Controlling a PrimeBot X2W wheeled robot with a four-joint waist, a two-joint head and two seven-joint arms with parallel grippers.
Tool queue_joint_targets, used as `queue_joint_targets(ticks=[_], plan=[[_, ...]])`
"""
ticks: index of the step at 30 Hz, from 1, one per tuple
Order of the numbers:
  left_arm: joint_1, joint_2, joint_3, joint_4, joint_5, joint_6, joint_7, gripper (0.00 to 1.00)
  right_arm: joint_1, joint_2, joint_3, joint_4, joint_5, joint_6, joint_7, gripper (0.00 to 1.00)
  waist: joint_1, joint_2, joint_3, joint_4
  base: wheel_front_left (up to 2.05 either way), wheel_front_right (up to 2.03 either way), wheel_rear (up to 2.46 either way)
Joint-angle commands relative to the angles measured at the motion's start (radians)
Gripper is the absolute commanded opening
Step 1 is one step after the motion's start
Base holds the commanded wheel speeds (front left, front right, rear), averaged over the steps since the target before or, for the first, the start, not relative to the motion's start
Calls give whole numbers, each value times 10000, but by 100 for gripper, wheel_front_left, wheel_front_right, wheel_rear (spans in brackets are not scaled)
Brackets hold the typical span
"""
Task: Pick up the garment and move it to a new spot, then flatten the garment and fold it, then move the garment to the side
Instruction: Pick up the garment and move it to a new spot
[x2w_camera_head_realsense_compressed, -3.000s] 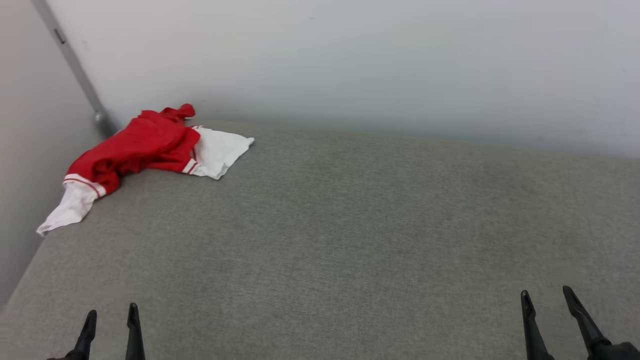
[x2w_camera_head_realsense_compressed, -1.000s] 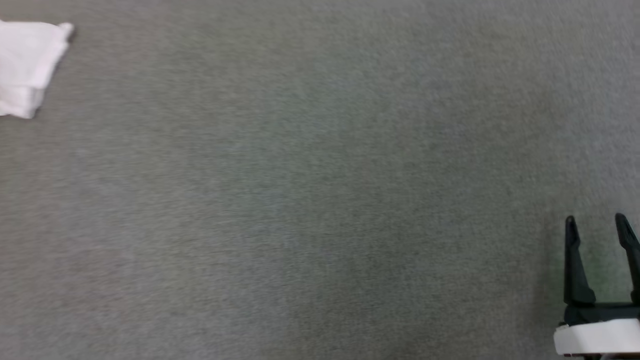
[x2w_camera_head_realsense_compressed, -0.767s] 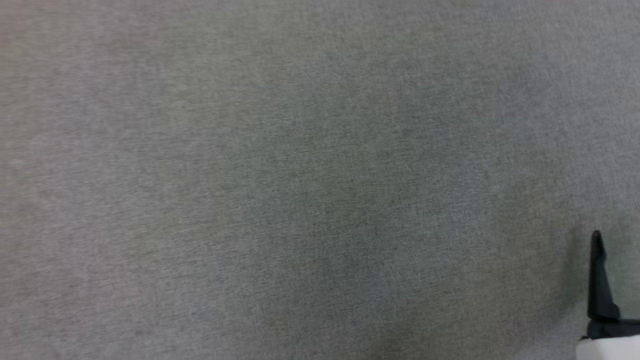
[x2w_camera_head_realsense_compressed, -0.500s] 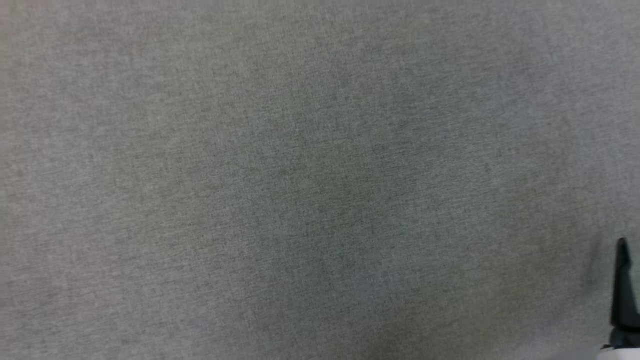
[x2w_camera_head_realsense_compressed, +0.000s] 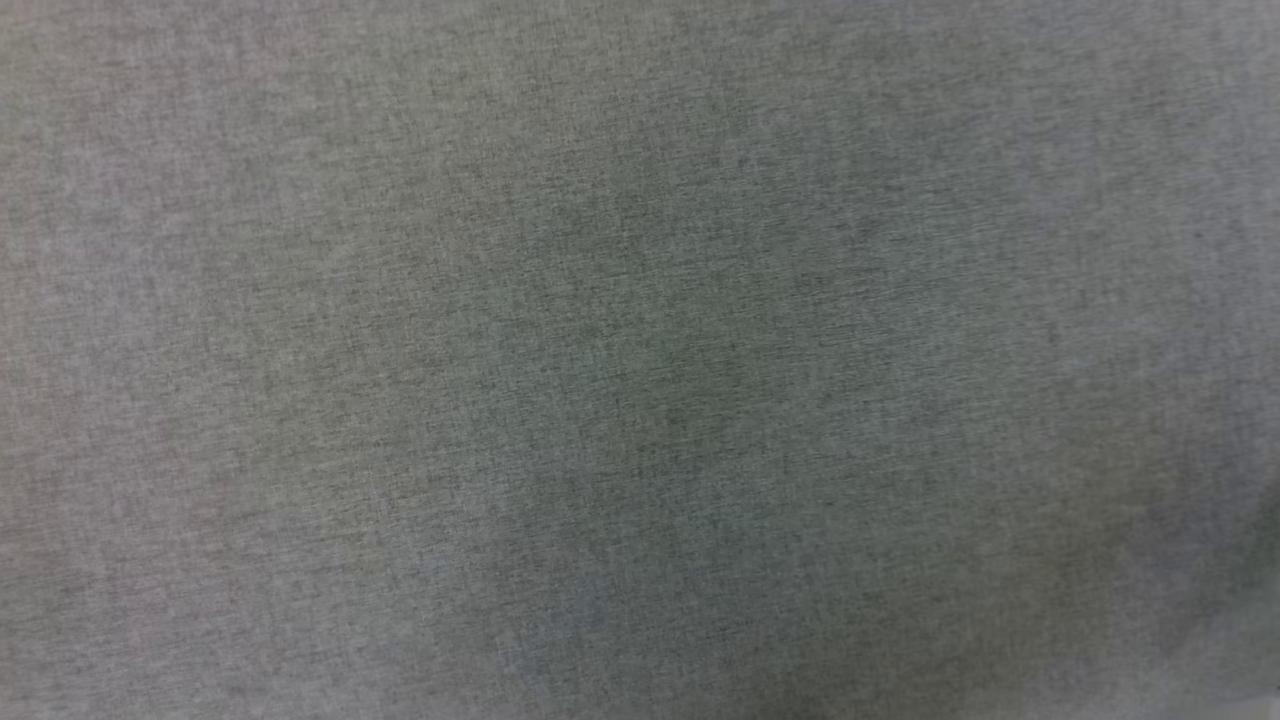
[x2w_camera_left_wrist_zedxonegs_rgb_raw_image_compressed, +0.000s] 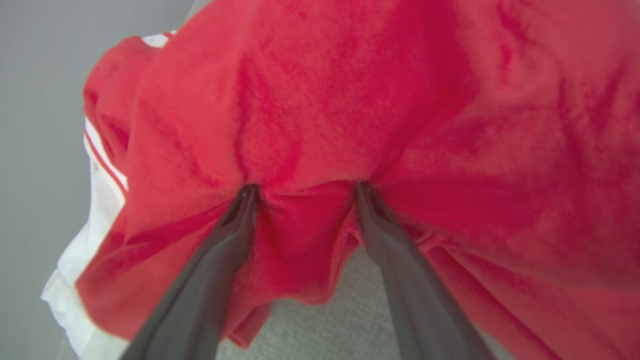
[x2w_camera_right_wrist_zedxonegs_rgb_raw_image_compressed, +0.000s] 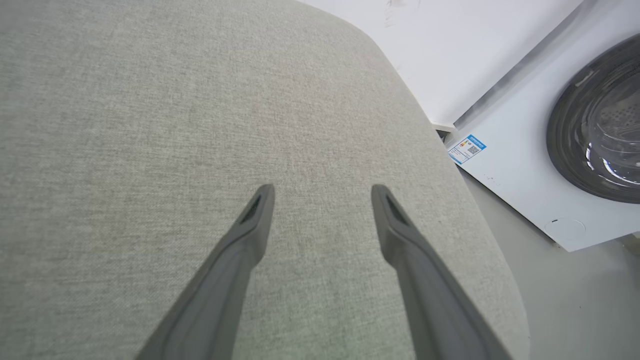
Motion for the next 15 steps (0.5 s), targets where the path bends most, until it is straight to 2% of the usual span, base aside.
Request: queue_joint_targets(ticks=[1,2,3,4,5,11,15], plan=[[154,-552,-207,308,-15,54,338,100,63,15,-44,-87,-6,-14,-21,100,1,0,177,78,0,0,0],[116,-619,-267,337,22,58,404,100,33,9,-113,-157,-12,-14,-21,100,1,0,228,105,0,0,0],[75,-670,-332,316,51,10,472,43,16,12,-175,-200,-17,-14,-21,100,1,0,282,125,0,0,0],[4,-736,-393,245,72,-73,502,32,-35,11,-256,-285,-46,-14,-19,100,1,0,338,153,0,0,0],[-41,-783,-448,146,114,-123,416,0,-95,12,-318,-364,-28,-14,-21,100,1,0,371,179,0,0,0],[91,-984,-737,-199,48,-415,109,0,-210,14,-338,-445,63,-14,-21,100,1,0,284,329,0,0,0],[78,-756,-1004,-748,-75,-480,-202,0,-310,11,46,-178,-32,-14,-21,100,1,0,-150,443,0,0,0]])
